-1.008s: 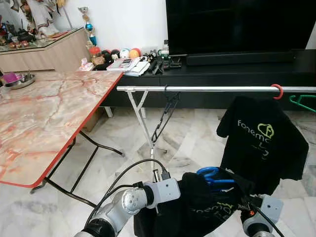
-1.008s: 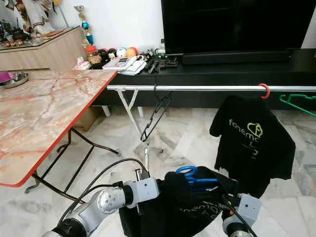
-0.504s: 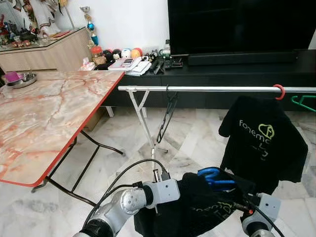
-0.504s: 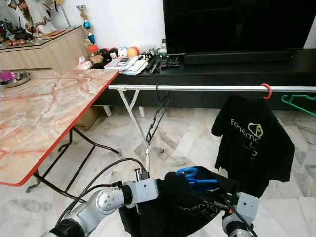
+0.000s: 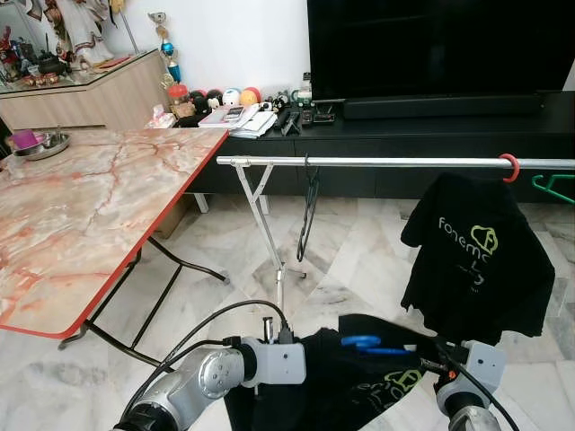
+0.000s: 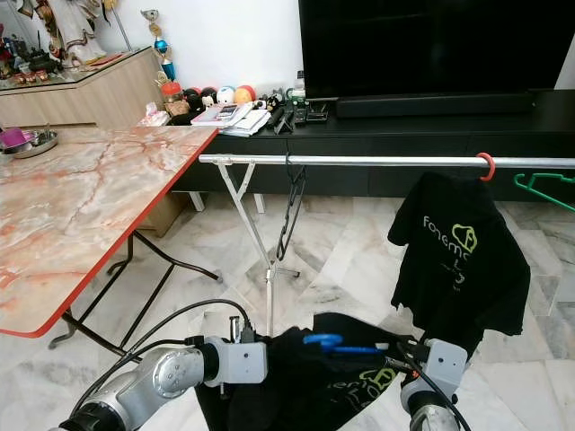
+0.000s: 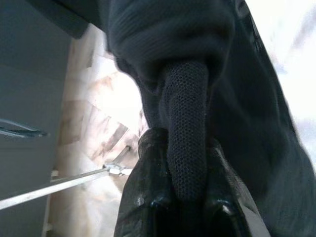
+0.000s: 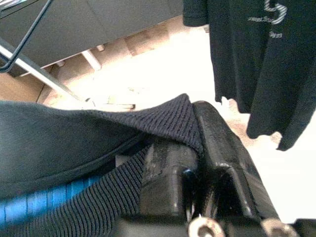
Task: Hang hanger
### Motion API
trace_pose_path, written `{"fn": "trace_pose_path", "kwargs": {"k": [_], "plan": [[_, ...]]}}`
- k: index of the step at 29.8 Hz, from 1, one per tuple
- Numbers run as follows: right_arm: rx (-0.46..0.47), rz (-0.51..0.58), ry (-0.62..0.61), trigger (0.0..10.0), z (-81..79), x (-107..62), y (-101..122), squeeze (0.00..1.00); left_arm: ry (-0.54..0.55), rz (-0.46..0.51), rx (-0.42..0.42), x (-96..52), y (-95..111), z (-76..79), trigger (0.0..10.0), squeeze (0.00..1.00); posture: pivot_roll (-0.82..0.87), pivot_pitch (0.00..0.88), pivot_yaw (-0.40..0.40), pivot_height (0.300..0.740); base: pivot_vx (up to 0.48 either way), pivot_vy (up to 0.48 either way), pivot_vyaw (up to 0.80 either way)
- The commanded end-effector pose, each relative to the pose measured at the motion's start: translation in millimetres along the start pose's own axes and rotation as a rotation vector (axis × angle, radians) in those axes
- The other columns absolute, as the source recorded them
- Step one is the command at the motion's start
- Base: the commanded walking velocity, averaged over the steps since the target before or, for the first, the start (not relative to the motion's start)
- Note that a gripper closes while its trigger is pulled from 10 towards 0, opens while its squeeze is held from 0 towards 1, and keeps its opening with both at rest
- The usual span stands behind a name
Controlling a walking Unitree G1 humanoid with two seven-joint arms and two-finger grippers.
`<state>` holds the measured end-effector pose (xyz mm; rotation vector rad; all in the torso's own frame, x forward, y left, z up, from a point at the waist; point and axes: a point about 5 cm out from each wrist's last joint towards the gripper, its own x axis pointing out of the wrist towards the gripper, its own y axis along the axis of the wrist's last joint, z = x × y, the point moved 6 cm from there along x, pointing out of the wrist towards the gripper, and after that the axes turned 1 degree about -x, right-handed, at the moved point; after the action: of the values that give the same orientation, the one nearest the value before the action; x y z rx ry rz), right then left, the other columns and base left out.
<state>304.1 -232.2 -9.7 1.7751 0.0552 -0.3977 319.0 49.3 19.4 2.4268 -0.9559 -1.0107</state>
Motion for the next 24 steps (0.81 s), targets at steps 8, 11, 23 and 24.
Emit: {"fn": "trace_pose_path", "kwargs": {"k": [8,11,23,24], "plan": [[-0.02,0.036,-0.235,0.0,56.1,-1.1,16.7,0.0,0.045,0.046,-0.148,-33.9,-16.0,-8.9,0.0,0.0,0.03,0.005,0.097,0.74,0.0,0.0,0.0],[-0.027,0.005,-0.264,0.0,65.7,-4.3,9.9,0.0,0.038,0.104,-0.209,-47.0,-13.6,-11.0,0.0,0.0,0.03,0.007,0.097,0.74,0.0,0.0,0.0],[-0.028,-0.058,-0.275,0.0,68.1,-6.9,-7.5,0.0,-0.224,0.262,-0.396,-75.7,14.8,2.6,0.0,0.0,0.04,0.009,0.094,0.74,0.0,0.0,0.0],[-0.027,-0.058,-0.263,0.0,65.8,-6.5,-8.4,0.0,-0.185,0.287,-0.418,-73.8,18.4,-5.7,0.0,0.0,0.03,0.01,0.095,0.74,0.0,0.0,0.0]]}}
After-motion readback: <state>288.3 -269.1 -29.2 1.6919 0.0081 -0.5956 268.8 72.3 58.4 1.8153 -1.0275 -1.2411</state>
